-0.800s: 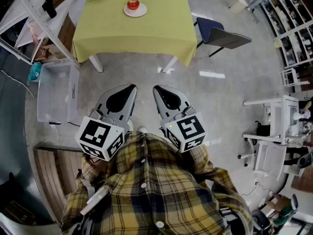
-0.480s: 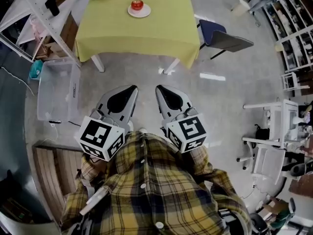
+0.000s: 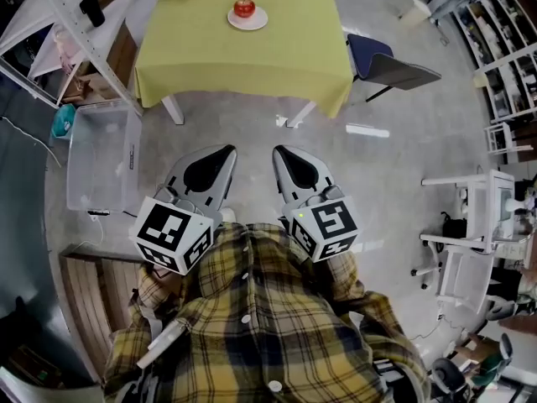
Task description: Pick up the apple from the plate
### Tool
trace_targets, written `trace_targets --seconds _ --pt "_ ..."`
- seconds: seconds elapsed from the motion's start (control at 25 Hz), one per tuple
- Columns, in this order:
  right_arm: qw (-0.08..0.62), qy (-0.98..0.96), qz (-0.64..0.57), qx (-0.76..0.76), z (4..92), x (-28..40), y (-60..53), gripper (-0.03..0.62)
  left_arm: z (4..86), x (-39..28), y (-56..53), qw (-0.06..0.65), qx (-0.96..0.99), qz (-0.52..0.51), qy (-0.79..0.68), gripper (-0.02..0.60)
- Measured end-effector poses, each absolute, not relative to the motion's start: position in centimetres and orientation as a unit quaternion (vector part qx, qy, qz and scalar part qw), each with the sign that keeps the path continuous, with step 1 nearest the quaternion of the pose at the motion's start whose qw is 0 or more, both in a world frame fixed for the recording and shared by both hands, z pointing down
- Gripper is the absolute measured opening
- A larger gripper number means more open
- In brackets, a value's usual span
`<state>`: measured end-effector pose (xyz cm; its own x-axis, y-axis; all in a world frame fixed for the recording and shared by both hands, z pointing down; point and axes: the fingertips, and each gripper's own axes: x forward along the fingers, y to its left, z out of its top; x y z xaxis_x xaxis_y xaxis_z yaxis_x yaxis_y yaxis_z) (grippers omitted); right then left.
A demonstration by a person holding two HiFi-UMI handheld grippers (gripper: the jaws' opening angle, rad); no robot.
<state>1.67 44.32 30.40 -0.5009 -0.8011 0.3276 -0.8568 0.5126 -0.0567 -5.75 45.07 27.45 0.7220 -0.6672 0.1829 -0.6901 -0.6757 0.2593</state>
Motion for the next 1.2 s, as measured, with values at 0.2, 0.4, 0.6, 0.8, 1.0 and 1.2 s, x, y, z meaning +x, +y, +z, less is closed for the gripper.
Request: trace_targets --seconds 0.2,0.4,0.6,0.8,1.0,1.2 --pt "0.144 -0.855 0.122 0.483 31.4 1.4 43.6 -0.003 28.1 -6.1 44.0 0.17 0.914 0.038 -0.366 0.007" --pt "0.152 -0.851 0.134 0.484 32.8 2.2 41.2 -0.003 29.0 -5.6 41.4 0.178 0.911 0.033 -0.371 0.008" --pt "0.162 -0.859 0.132 0.468 33.1 3.0 37.0 -0.003 29.3 -5.0 37.3 0.182 0.904 0.027 -0.386 0.008" --pt "0.163 -0.866 0.128 0.455 32.9 4.2 31.5 -0.003 29.2 -4.1 32.2 0.181 0.896 0.026 -0.404 0.008" --pt "0.167 -0.873 0.131 0.438 32.8 6.4 26.2 -0.003 28.7 -2.0 27.0 0.182 0.887 0.024 -0.423 0.007" --pt "0.17 -0.882 0.133 0.42 32.4 8.5 21.8 -0.003 28.5 0.7 23.1 0.186 0.881 0.027 -0.433 0.008"
